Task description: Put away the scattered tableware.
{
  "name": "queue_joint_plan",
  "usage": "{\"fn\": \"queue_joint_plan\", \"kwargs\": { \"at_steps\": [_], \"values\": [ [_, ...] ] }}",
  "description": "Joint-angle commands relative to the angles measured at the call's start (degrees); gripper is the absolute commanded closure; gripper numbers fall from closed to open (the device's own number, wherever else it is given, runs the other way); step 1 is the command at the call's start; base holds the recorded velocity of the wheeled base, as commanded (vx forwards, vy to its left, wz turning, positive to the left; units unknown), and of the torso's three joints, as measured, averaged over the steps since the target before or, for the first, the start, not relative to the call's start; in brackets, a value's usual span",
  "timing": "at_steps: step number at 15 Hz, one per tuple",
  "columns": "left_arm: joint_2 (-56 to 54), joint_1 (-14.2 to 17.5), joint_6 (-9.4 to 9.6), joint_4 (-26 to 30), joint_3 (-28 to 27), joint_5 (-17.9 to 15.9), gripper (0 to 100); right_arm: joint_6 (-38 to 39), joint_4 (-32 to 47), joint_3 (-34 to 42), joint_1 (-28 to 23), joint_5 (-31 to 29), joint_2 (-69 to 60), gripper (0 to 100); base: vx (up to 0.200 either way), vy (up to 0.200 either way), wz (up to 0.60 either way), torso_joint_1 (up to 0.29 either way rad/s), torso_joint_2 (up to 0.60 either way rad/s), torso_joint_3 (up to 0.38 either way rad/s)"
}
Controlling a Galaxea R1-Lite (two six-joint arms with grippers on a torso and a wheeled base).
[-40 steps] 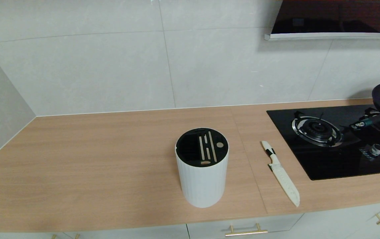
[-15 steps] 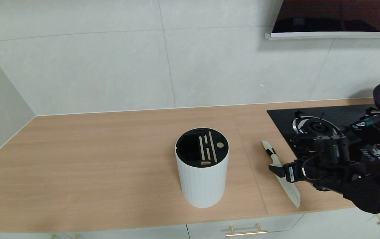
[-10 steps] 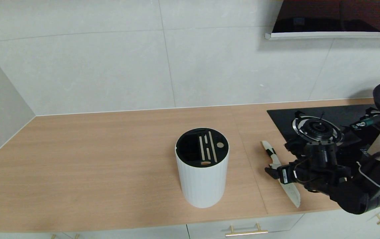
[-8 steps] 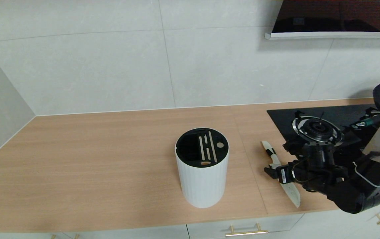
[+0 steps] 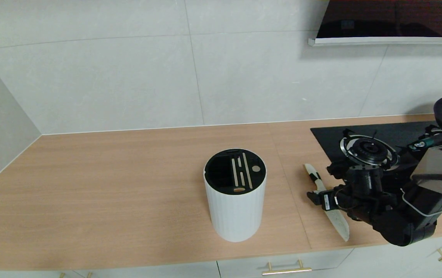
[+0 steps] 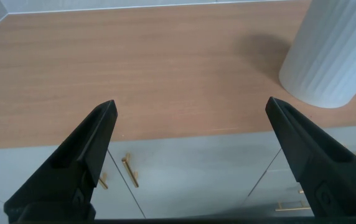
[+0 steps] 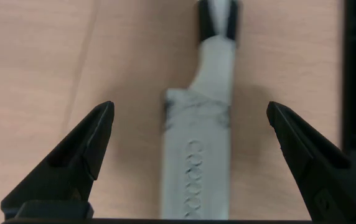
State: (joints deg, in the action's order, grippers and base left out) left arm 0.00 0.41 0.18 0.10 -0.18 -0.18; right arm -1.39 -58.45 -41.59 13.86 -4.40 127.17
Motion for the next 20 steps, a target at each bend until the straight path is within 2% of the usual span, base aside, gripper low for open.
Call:
{"fn": "queue_joint_plan", "kwargs": {
  "at_steps": [1, 11, 12, 20],
  "values": [
    [0.00, 0.02, -0.01, -0.01, 0.01, 0.01, 0, -0.10, -1.05, -0.33, 0.03, -0.43, 1.24, 0, 0.000, 0.000, 0.00, 0.000, 0.00, 0.000],
    [0.00, 0.02, -0.01, -0.01, 0.01, 0.01, 0, -0.19, -1.22, -0.42, 0.11, -0.52, 2.73, 0, 0.000, 0.000, 0.00, 0.000, 0.00, 0.000],
    [0.00, 0.02, -0.01, -0.01, 0.01, 0.01, 0, -0.19, -1.22, -0.42, 0.11, -0.52, 2.73, 100, 0.000, 0.000, 0.00, 0.000, 0.00, 0.000],
    [0.00, 0.02, -0.01, -0.01, 0.01, 0.01, 0, -0.10, -1.84, -0.77, 0.03, -1.66, 2.38, 100, 0.000, 0.000, 0.00, 0.000, 0.00, 0.000]
  ]
}}
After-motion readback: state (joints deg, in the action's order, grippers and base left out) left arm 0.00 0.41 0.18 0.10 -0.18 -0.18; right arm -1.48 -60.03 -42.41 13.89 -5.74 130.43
